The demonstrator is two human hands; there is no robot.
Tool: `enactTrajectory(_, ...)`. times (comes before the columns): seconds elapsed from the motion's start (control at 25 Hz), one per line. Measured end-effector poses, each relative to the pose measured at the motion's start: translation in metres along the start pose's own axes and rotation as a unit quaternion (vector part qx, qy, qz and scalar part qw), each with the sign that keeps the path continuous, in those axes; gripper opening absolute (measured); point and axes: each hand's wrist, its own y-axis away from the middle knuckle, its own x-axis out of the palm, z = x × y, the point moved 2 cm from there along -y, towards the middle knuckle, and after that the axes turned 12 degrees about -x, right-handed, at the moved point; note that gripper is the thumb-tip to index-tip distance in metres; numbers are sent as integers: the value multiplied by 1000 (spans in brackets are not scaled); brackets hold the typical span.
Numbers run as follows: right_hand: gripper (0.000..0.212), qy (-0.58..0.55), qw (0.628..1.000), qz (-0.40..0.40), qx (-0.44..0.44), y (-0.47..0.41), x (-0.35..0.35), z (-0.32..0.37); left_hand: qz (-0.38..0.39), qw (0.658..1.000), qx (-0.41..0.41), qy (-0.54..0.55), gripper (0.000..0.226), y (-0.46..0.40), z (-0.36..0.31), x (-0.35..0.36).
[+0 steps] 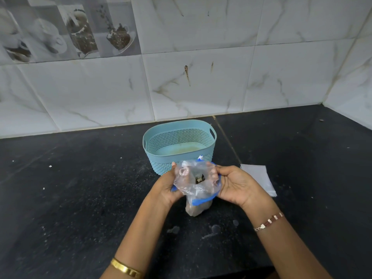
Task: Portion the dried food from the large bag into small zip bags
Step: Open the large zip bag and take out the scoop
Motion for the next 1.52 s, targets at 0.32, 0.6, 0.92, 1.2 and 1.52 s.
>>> enactTrajectory(0.32,20,171,983,-11,-62,-7,-3,-2,-106,966,69,-225,37,6,-11,-17)
enactTrajectory(0.6,47,448,882,-44,-138,12,-12,1,-245,823,124,-498,58,34,-16,-21)
enactTrajectory(0.92,9,299,942,-21,-153,11,-17,-17,-166,956,110,-213,23,29,4,-27)
enactTrajectory(1.2,10,34,998,-47,-25,7,-33,-27,-85,994,68,26,35,26,10,-28)
enactTrajectory(1.52,29,127,989,-71,-25,1,-25,-42,-42,996,11,-84,37,19,27,-29)
